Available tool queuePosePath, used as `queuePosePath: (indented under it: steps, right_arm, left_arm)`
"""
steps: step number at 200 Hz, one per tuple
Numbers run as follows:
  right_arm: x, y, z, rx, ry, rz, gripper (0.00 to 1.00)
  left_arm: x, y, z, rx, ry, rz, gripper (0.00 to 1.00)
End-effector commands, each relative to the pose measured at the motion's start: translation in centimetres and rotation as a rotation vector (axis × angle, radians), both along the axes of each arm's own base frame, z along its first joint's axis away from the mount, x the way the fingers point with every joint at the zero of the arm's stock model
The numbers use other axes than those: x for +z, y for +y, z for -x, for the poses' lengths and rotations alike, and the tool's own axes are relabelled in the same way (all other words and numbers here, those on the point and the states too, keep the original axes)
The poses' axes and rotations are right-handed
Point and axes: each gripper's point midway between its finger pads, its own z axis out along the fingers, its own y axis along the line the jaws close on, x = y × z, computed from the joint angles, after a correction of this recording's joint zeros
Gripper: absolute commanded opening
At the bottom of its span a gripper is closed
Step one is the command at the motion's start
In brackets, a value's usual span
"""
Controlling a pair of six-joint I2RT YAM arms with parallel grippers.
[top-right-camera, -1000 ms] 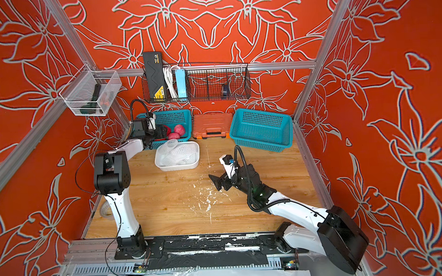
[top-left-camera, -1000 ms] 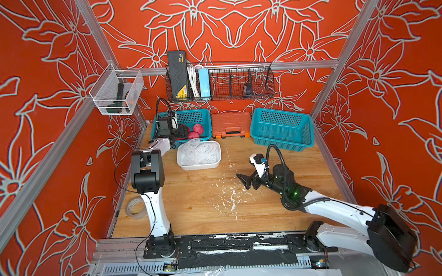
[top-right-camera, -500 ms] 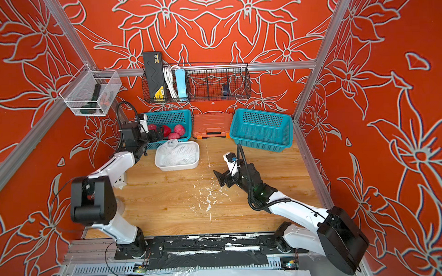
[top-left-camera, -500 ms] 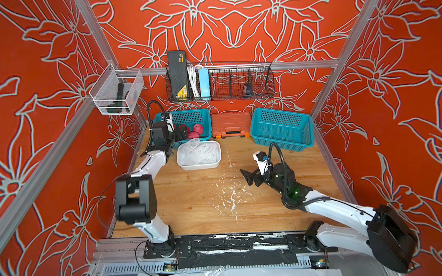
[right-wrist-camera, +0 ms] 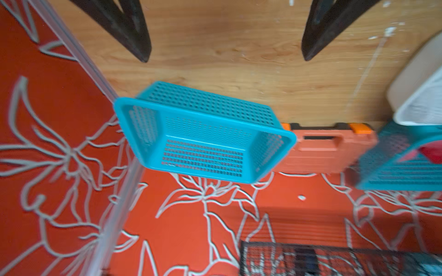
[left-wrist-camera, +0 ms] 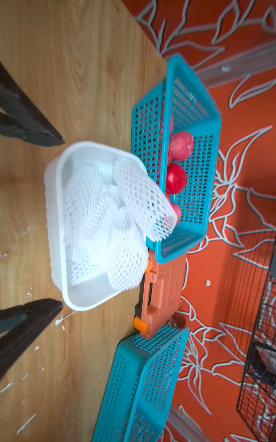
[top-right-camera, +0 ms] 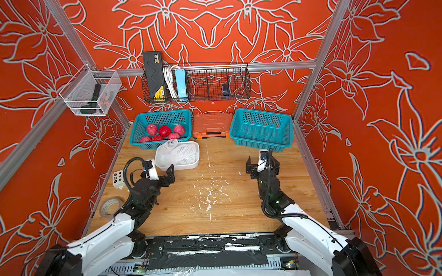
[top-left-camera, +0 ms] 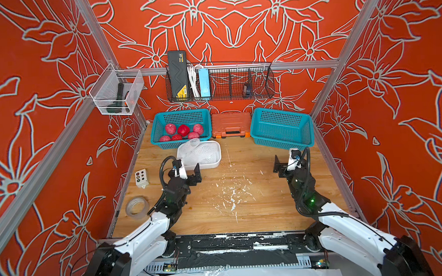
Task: Remove foam nets from apples
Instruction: Reset both arms
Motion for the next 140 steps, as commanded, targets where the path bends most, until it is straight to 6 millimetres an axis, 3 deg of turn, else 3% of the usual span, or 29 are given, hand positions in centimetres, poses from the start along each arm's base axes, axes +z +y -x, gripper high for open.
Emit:
queuePosePath:
  steps: [1,26,72,140]
  right_arm:
    - [-0.3,-3.5,0.6,-0.164,0.001,0.073,0.98]
    - [-0.8,-4.6,0.1,-0.220,0.026,0.121,0.98]
    - [-2.2,-5.7,-1.1,-0.252,0.079,0.177,0.98]
    - [-5.2,-6.6,-2.3,-0.284,0.129,0.173,0.98]
  left_arm:
    - [1.3,3.1,1.3,0.159,-0.083,-0.011,0.96]
    - [1.1,4.3,1.8,0.219,-0.104,-0.093,0.98]
    - [-2.9,5.6,0.2,0.258,0.013,-0.155,0.98]
    - [-3.3,6.9,-3.0,0.265,0.039,-0.140,0.97]
